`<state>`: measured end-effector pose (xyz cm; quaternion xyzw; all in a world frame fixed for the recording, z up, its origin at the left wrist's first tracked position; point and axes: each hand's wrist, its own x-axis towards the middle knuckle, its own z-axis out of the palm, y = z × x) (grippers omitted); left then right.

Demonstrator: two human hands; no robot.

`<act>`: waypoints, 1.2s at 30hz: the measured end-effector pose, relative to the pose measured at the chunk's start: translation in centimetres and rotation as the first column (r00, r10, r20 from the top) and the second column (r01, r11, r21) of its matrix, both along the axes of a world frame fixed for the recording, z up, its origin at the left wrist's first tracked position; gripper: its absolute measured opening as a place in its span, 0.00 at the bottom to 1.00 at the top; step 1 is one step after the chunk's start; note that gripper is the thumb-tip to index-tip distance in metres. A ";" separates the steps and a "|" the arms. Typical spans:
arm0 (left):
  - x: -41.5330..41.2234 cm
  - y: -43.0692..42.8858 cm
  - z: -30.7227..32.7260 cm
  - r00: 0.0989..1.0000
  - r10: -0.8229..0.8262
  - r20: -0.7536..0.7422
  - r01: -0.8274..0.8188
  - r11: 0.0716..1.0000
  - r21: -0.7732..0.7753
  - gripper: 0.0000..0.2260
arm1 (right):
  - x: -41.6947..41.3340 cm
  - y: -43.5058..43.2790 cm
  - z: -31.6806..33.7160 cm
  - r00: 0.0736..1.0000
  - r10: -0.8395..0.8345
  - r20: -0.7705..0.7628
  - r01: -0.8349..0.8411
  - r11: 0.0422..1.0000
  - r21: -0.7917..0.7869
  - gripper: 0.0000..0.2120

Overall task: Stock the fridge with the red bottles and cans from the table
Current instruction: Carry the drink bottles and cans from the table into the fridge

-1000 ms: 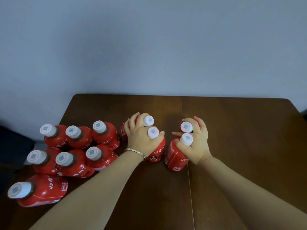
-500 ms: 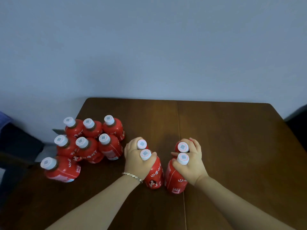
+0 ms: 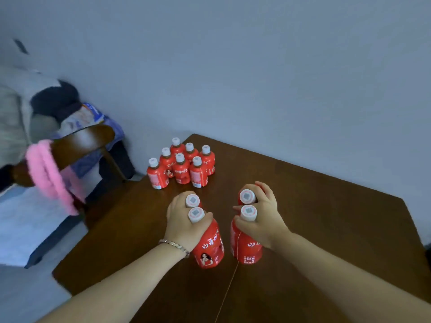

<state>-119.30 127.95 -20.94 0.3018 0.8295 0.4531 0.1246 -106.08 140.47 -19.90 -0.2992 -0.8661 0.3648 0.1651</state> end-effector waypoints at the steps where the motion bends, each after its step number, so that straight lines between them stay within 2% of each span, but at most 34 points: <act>1: 1.0 -1.4 0.6 0.999 0.039 -0.012 -0.039 0.999 -0.014 0.20 | 0.3 -0.8 0.5 0.999 0.033 -0.004 -0.033 0.999 0.018 0.04; 4: 3.9 -6.7 2.5 0.980 0.196 0.019 -0.196 0.980 -0.016 0.23 | 1.1 -4.5 1.9 0.980 0.196 -0.032 -0.194 0.980 0.049 0.08; 7: 6.5 -12.4 3.8 0.940 0.338 0.036 -0.339 0.941 0.022 0.25 | 1.2 -9.0 3.9 0.912 0.410 -0.011 -0.407 0.908 0.101 0.11; 11: 10.0 -22.1 5.8 0.844 0.537 -0.012 -0.533 0.840 0.100 0.24 | 0.3 -17.4 5.6 0.789 0.615 0.007 -0.614 0.788 0.047 0.26; 13: 11.4 -26.0 6.6 0.815 0.577 -0.056 -0.570 0.814 0.110 0.26 | -0.3 -21.3 5.8 0.740 0.673 -0.015 -0.670 0.738 0.082 0.30; 15: 13.5 -32.0 7.1 0.735 0.673 -0.077 -0.661 0.738 0.139 0.25 | -0.8 -27.3 6.3 0.642 0.767 -0.009 -0.763 0.640 0.088 0.30; 20: 20.7 -46.1 7.7 0.491 0.866 -0.097 -0.849 0.500 0.171 0.16 | 1.2 -42.5 7.3 0.385 0.923 -0.005 -0.912 0.382 0.151 0.25; 22: 24.2 -51.3 8.0 0.402 0.911 -0.093 -0.898 0.412 0.158 0.17 | 2.9 -48.4 7.4 0.300 0.954 -0.013 -0.948 0.300 0.107 0.26; 25: 31.8 -60.7 8.3 0.208 0.971 -0.116 -0.961 0.225 0.161 0.19 | 8.1 -59.7 8.3 0.087 0.993 -0.079 -0.986 0.097 0.136 0.28; 27: 36.7 -65.8 8.9 0.107 0.982 -0.154 -0.979 0.132 0.157 0.20 | 12.1 -66.2 9.3 -0.025 0.993 -0.119 -0.988 -0.006 0.156 0.27; 30: 43.5 -72.1 9.4 0.000 0.975 -0.222 -0.991 0.029 0.130 0.18 | 17.7 -74.2 9.9 -0.120 0.980 -0.159 -0.990 -0.106 0.097 0.29; 31: 46.6 -74.7 9.6 -0.066 0.970 -0.234 -0.990 -0.034 0.136 0.17 | 20.0 -77.7 9.8 -0.185 0.969 -0.163 -0.981 -0.172 0.090 0.30; 36: 57.5 -83.6 10.9 -0.354 0.891 -0.285 -0.933 -0.313 0.178 0.12 | 29.2 -89.9 10.4 -0.389 0.906 -0.165 -0.918 -0.397 -0.016 0.31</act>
